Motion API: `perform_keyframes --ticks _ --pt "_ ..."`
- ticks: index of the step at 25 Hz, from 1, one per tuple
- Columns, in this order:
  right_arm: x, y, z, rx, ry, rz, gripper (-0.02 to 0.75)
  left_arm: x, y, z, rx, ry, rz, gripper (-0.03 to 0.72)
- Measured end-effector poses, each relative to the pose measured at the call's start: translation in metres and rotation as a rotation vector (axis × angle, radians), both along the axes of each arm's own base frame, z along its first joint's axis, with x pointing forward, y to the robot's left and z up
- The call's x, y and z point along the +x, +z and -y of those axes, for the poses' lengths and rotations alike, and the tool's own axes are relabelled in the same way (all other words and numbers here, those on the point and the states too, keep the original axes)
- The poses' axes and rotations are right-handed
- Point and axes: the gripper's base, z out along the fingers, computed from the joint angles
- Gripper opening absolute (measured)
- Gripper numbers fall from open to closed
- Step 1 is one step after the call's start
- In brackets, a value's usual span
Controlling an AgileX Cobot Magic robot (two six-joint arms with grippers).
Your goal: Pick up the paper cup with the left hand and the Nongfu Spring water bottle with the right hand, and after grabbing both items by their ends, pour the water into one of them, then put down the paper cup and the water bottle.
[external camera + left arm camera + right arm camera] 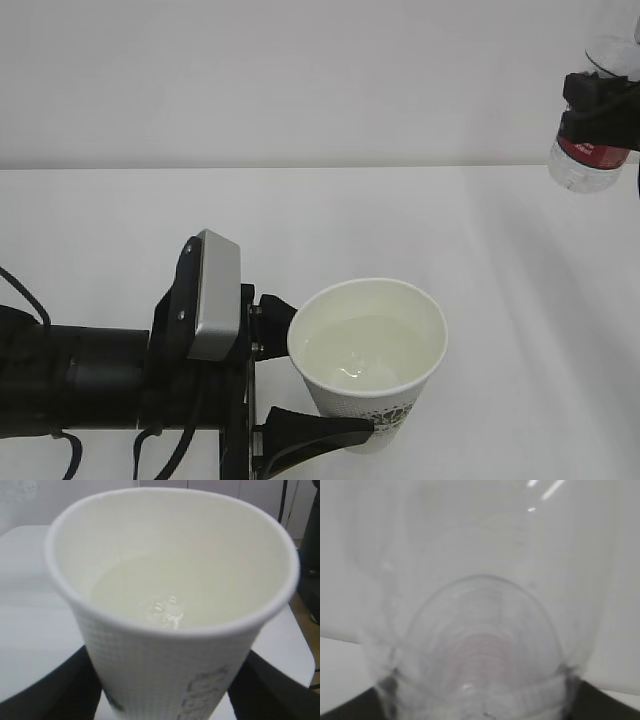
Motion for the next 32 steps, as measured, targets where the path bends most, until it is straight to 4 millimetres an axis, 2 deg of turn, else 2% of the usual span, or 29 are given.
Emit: perform_keyframes --ticks 14,22,32 --pt "0.0 -0.003 0.001 -0.001 -0.006 -0.033 0.364 0.0 0.0 0.0 0.0 0.0 0.0 0.535" --pt "0.004 -0.017 0.0 0.004 -0.007 -0.083 0.364 0.0 0.0 0.0 0.001 0.003 -0.001 0.535" --pt "0.004 -0.017 0.001 0.004 -0.009 -0.083 0.363 0.004 0.001 0.0 -0.015 0.05 -0.013 0.535"
